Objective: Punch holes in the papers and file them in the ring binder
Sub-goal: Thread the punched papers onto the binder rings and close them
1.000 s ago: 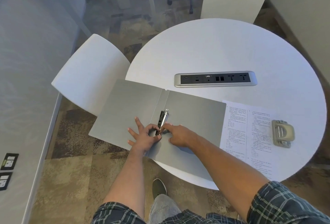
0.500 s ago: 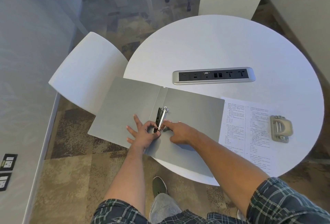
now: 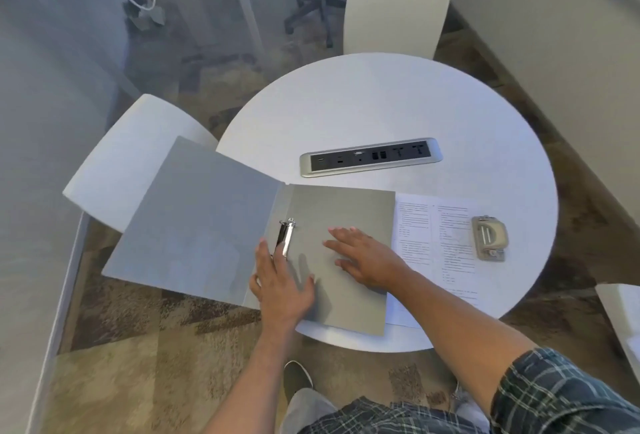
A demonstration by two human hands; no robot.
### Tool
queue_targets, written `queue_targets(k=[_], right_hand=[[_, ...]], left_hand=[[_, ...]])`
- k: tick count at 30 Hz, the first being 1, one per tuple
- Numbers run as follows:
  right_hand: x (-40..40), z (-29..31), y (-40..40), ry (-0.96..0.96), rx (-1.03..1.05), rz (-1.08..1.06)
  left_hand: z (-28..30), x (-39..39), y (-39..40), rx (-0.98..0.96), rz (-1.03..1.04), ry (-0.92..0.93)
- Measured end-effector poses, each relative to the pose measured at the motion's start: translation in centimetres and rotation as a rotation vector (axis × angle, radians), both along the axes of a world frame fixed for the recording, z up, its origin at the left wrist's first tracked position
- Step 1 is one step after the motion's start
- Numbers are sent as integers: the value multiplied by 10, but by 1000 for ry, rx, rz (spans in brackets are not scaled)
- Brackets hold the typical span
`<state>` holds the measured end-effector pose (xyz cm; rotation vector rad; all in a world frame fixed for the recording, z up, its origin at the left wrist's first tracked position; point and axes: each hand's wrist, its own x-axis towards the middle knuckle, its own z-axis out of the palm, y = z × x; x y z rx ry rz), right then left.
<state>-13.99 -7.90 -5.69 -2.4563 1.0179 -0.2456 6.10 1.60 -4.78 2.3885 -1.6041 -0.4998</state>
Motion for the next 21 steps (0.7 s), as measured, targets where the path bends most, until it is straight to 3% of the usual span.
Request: queue_targets(k=[4, 8, 14, 18, 21], right_hand=[[-55, -3, 14, -158, -216, -439], [-102, 1, 33, -61, -37, -874], [-141, -3, 66, 168, 53, -1124], [-153, -2, 71, 308, 269, -1326], [-153, 2, 69, 288, 371, -1419]], left_hand=[[-4, -48, 0, -68, -257, -42], [-2, -84, -13, 71, -426, -29], [-5, -113, -25, 370, -454, -24], [-7, -120, -27, 417, -452, -103], [-6, -124, -30, 421, -431, -117]])
